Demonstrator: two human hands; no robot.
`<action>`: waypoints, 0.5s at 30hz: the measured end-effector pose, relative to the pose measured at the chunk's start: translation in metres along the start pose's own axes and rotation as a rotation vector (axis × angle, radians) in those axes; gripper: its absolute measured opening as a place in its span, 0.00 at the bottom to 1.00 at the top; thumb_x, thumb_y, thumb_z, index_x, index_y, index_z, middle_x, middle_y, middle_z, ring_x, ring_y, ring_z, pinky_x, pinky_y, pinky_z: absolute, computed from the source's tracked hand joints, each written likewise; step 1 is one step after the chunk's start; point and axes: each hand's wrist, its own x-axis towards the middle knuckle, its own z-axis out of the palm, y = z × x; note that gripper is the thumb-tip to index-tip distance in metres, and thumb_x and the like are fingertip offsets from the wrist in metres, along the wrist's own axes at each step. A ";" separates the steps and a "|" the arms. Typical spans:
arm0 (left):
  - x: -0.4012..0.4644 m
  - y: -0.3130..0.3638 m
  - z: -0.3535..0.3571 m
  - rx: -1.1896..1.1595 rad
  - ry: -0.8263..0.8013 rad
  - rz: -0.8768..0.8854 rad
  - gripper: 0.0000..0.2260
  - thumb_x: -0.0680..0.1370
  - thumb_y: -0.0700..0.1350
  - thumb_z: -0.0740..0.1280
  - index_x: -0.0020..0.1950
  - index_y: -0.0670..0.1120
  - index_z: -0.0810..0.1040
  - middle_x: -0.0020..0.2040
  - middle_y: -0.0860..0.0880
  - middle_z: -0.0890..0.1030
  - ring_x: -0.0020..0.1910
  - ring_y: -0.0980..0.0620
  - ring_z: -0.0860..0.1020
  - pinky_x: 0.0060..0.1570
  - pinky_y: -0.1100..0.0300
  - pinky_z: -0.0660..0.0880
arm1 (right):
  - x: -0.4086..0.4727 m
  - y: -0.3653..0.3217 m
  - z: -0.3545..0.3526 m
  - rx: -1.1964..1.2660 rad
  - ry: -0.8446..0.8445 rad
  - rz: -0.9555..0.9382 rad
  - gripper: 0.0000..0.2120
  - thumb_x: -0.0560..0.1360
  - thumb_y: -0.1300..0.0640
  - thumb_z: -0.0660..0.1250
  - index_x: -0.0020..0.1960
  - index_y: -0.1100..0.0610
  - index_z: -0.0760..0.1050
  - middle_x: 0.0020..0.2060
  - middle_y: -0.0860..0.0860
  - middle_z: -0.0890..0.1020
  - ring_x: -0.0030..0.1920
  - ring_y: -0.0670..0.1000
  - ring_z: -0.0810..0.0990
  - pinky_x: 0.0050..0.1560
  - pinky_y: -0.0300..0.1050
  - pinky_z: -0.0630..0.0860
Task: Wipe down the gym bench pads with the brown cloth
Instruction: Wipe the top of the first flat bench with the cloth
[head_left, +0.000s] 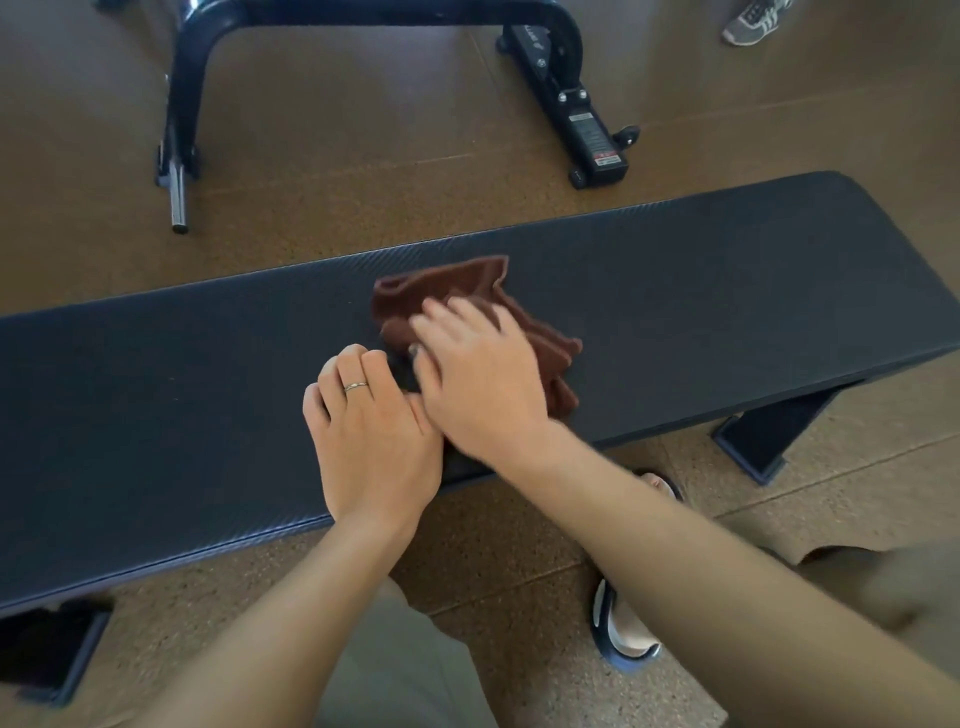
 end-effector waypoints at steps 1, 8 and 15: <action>0.000 0.000 0.000 -0.008 0.002 -0.005 0.13 0.84 0.44 0.56 0.66 0.41 0.70 0.69 0.40 0.73 0.69 0.37 0.70 0.72 0.41 0.64 | -0.008 -0.003 -0.001 0.028 -0.015 -0.022 0.20 0.84 0.47 0.55 0.66 0.51 0.81 0.68 0.49 0.81 0.72 0.51 0.76 0.75 0.56 0.67; 0.002 0.001 -0.001 -0.001 -0.012 -0.016 0.13 0.82 0.42 0.58 0.65 0.41 0.71 0.67 0.41 0.73 0.68 0.39 0.70 0.71 0.41 0.66 | 0.063 0.017 0.007 0.027 -0.058 -0.095 0.18 0.84 0.47 0.59 0.69 0.50 0.80 0.71 0.48 0.80 0.74 0.50 0.74 0.77 0.56 0.65; 0.004 0.004 -0.002 -0.039 0.012 -0.025 0.16 0.79 0.45 0.54 0.63 0.42 0.72 0.65 0.43 0.73 0.67 0.40 0.70 0.71 0.43 0.64 | 0.091 0.127 -0.030 -0.086 0.083 0.129 0.21 0.80 0.45 0.54 0.59 0.52 0.82 0.57 0.52 0.85 0.60 0.58 0.81 0.60 0.55 0.74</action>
